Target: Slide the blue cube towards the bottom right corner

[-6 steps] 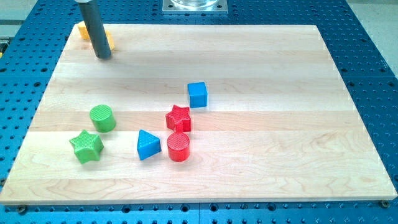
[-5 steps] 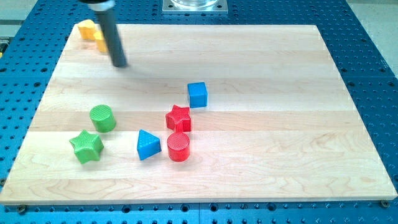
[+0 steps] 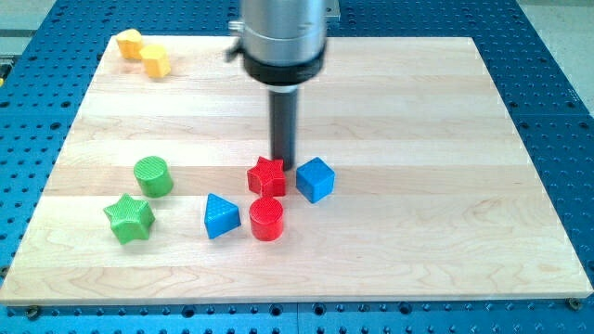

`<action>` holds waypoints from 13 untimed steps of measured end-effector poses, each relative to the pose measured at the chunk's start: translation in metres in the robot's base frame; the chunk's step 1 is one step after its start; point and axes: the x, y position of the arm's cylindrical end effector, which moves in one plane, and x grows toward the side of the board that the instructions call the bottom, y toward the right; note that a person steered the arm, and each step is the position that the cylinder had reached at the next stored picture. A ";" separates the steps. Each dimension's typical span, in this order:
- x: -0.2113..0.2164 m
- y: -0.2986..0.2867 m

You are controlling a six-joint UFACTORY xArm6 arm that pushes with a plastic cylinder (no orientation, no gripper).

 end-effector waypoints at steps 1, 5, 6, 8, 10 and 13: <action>0.035 0.026; 0.072 0.211; 0.090 0.232; 0.073 0.255; 0.085 0.258; 0.150 0.010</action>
